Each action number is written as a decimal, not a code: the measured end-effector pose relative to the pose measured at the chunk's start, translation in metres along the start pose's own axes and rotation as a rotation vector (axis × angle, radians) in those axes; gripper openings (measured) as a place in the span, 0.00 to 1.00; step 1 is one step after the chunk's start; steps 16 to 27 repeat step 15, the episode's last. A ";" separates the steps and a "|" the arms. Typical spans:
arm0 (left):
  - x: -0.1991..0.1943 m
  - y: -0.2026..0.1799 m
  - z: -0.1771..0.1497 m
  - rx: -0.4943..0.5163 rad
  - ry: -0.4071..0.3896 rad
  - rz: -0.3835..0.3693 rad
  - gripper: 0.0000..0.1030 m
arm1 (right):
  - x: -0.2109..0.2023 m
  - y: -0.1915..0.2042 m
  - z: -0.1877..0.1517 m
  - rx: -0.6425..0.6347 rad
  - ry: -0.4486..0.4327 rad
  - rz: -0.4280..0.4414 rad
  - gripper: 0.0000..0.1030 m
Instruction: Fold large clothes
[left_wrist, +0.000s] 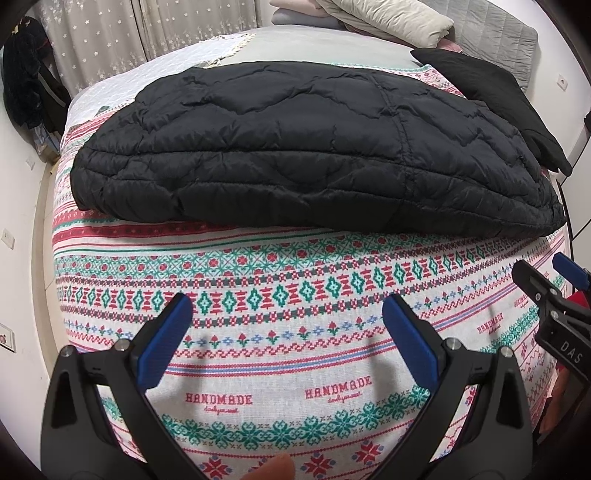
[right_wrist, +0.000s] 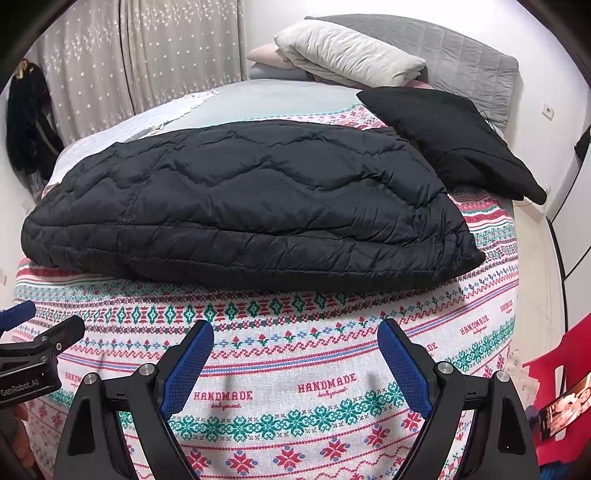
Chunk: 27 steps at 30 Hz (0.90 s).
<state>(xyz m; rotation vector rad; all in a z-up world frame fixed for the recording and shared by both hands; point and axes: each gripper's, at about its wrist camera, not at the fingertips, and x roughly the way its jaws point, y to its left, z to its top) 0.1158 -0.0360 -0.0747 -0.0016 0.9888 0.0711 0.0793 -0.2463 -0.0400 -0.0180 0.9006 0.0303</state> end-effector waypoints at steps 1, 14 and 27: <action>0.001 -0.001 0.000 0.000 0.004 -0.002 0.99 | 0.000 0.000 0.000 0.000 -0.001 0.000 0.89; 0.012 -0.002 -0.005 -0.004 0.012 -0.005 0.99 | 0.008 0.003 -0.002 -0.007 0.025 -0.006 0.89; 0.014 -0.003 -0.005 -0.004 0.010 -0.003 0.99 | 0.010 0.003 -0.002 -0.008 0.028 -0.007 0.89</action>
